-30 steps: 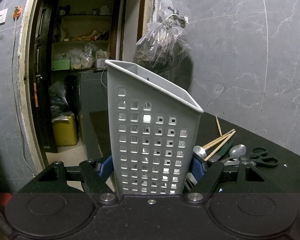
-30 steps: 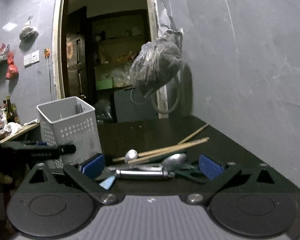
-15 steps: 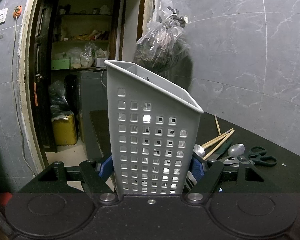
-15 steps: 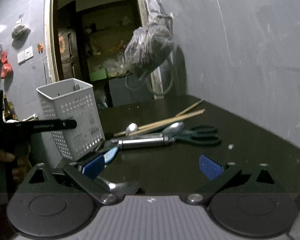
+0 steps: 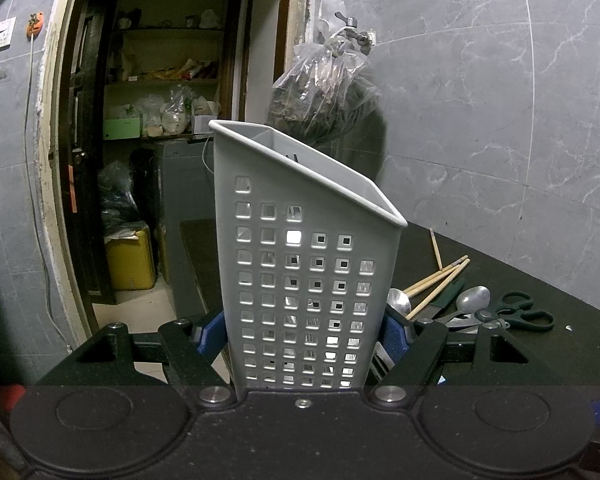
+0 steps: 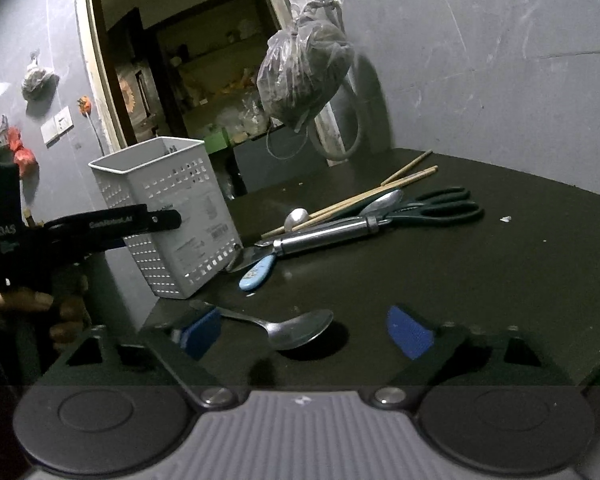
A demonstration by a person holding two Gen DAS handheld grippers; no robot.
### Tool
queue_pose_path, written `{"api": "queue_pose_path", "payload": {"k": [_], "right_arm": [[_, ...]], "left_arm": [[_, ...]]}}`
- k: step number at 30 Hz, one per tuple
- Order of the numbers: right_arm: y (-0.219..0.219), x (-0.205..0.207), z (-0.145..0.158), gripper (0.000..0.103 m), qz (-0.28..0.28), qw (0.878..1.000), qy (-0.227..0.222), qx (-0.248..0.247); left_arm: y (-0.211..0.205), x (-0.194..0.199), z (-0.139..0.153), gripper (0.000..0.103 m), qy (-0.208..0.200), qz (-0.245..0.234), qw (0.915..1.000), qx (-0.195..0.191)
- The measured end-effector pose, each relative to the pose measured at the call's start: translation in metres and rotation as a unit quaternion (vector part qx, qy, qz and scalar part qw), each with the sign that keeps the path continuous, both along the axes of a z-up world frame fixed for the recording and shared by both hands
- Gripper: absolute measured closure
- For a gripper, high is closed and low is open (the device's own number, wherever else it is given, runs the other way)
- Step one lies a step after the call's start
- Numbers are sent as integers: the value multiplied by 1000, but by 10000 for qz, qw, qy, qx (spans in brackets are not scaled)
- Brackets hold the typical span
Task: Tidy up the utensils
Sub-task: 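Lower the right tool to the table and grasp a silver spoon, then lift the spoon with the right tool up over the basket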
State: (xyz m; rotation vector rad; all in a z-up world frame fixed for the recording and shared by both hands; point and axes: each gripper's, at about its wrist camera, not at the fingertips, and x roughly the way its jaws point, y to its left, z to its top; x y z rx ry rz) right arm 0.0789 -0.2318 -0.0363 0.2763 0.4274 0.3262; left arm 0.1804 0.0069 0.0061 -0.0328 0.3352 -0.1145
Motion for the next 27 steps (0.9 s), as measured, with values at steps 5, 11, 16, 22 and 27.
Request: {"api": "queue_pose_path", "payload": {"k": [5, 11, 16, 22, 27], "right_arm": [[5, -1, -3, 40, 18, 10000, -40, 5], [17, -1, -4, 64, -162, 9991, -127, -364], [25, -4, -6, 81, -224, 9967, -268, -726], [28, -7, -8, 88, -215, 9951, -470, -844], [26, -10, -5, 95, -208, 9942, -618, -850]], "left_arm": [[-1, 0, 0, 26, 6, 3, 10000, -16], [-1, 0, 0, 26, 7, 5, 10000, -23], [-1, 0, 1, 26, 8, 4, 10000, -12], [-2, 0, 1, 26, 10, 4, 10000, -12], [-2, 1, 1, 26, 11, 4, 10000, -15]]}}
